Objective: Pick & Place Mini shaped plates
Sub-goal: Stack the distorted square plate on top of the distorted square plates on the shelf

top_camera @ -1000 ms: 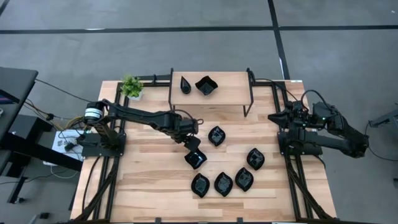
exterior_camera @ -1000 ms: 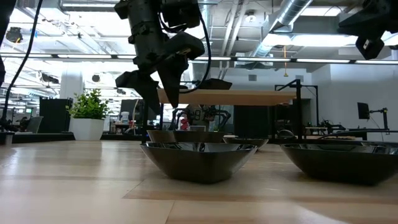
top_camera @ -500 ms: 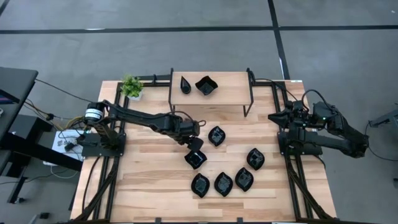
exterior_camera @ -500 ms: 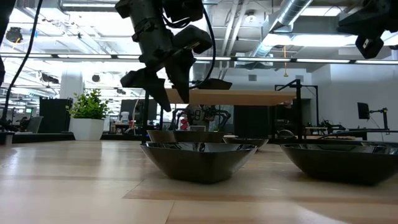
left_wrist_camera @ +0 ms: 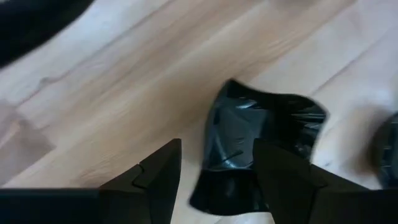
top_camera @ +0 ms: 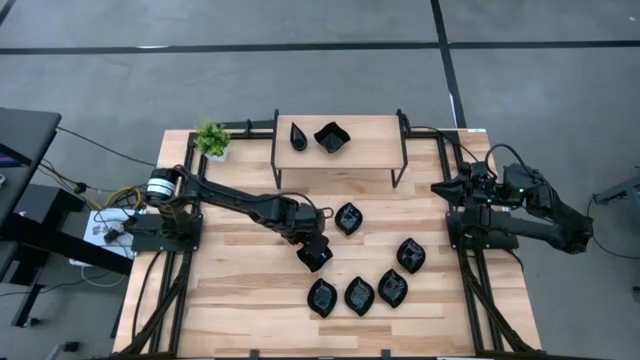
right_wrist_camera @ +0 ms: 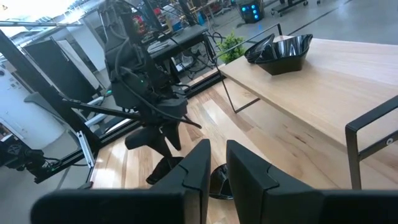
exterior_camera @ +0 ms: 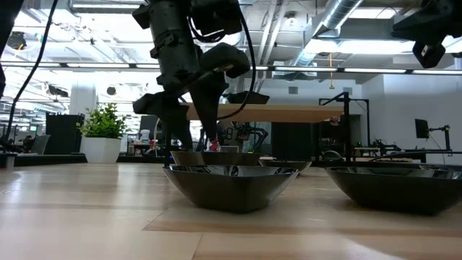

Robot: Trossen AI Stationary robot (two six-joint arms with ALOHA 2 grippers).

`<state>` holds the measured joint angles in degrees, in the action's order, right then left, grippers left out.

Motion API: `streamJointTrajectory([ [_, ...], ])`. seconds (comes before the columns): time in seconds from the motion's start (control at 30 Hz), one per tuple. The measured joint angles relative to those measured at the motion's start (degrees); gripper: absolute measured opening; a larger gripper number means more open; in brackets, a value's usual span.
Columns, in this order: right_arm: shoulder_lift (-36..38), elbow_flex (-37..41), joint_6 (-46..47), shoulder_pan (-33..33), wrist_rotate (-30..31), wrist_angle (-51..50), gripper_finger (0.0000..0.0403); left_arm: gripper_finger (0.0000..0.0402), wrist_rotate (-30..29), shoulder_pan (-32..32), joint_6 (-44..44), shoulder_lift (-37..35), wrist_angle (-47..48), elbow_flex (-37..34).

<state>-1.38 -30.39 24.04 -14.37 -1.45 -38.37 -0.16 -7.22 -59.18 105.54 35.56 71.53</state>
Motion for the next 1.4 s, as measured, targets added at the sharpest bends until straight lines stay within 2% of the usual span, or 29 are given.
streamJointTrajectory([
  [0.37, 0.0, 0.0, 0.4, 0.0, 0.0, 0.0, 0.0048, 0.0193, -0.5, -2.5, -0.1, 1.1, -2.7, 0.0],
  [1.4, 0.0, 0.0, 0.5, 0.0, 0.0, -0.2, 0.0048, 0.0193, -1.8, -2.0, -2.8, -0.4, -1.3, -1.6],
])
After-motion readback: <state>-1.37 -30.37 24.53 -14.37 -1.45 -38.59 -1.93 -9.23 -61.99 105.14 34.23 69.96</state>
